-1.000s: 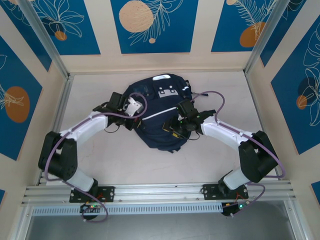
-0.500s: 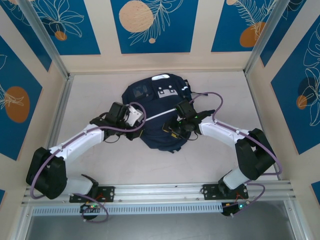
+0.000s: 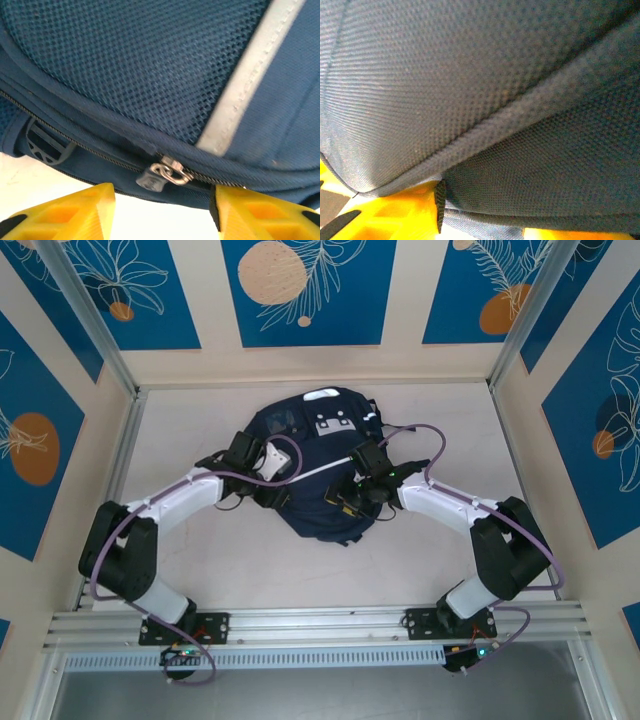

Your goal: Pack books, pencil case, and school supplies into a backpack

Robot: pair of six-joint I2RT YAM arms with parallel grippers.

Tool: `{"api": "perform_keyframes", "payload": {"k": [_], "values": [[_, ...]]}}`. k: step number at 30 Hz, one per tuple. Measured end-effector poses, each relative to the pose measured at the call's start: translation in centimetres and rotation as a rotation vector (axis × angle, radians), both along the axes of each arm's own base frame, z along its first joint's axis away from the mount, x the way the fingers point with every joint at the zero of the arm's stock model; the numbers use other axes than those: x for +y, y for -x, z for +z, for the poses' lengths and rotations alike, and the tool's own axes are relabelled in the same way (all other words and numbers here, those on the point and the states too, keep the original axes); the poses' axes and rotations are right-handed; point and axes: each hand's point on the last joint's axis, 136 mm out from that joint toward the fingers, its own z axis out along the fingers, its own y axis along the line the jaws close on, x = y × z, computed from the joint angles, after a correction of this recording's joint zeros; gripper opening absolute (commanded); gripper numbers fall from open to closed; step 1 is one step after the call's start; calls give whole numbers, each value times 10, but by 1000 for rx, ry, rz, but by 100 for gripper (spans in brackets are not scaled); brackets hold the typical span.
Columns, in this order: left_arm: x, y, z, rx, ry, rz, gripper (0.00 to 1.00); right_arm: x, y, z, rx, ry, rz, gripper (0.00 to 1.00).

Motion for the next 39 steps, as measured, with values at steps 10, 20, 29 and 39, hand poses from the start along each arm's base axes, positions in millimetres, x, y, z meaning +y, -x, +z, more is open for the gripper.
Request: {"api": "perform_keyframes", "payload": {"k": [10, 20, 29, 39], "values": [[-11, -4, -2, 47, 24, -106, 49, -2, 0, -1, 2, 8, -4, 44], [-24, 2, -5, 102, 69, -225, 14, -4, -1, -2, -3, 21, -12, 44], [-28, 7, -1, 79, 108, -255, 0, -6, -1, -3, -3, 32, -19, 41], [-26, 30, 16, 15, 200, -203, 0, -5, 1, -7, 3, 29, -25, 40]]}}
